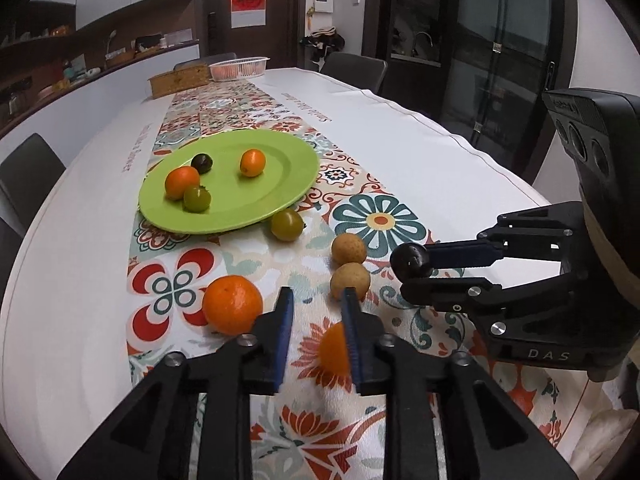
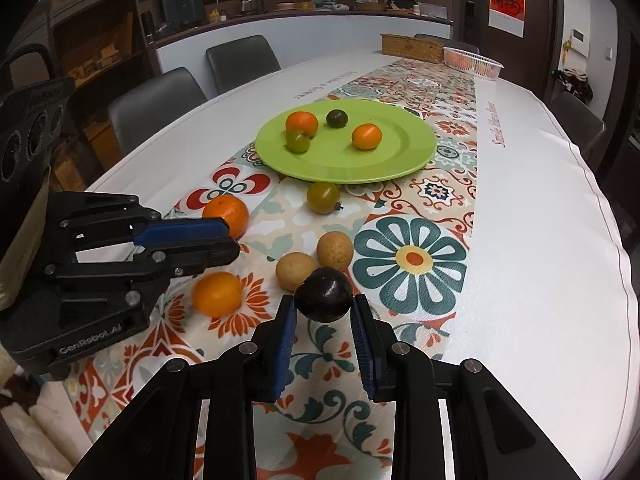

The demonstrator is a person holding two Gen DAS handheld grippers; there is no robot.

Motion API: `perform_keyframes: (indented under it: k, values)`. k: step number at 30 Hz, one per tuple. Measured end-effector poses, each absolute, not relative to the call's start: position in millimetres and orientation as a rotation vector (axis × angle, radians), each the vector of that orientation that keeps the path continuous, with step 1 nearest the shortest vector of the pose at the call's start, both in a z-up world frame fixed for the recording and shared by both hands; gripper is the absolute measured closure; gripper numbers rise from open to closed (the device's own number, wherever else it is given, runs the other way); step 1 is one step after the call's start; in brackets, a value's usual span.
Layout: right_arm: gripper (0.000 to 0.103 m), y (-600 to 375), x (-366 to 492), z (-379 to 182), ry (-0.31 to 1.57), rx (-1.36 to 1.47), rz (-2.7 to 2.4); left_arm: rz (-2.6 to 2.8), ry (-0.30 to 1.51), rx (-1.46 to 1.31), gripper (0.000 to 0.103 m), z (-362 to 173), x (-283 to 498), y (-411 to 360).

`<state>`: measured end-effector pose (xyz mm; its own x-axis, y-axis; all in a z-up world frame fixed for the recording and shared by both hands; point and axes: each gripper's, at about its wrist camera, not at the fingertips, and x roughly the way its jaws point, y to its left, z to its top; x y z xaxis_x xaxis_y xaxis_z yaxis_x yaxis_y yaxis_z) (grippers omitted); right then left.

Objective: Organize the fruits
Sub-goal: 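Grasp the dark plum with the right tool while the left tool lifts the orange, then carry the orange and the dark plum over the green plate and open both tools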

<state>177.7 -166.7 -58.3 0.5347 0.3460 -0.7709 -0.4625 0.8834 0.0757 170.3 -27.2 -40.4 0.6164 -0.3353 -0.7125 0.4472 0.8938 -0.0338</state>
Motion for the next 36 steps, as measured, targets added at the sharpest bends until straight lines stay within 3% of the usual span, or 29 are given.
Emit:
perform_keyframes:
  k: [14,29,36]
  values:
    - [0.074,-168.4,166.7,-65.2,0.901,-0.114,0.454,-0.496,0.836,0.189,0.067,-57.6,157.3,-33.4]
    - [0.074,-173.2,165.8,-67.9,0.915,-0.096,0.438,-0.453,0.850,0.226,0.069,-70.7,166.1,-39.0]
    - [0.074,-174.6,168.1,-62.3,0.907,-0.092,0.437,-0.443,0.815,0.193,0.069,-51.6,163.0,-34.3]
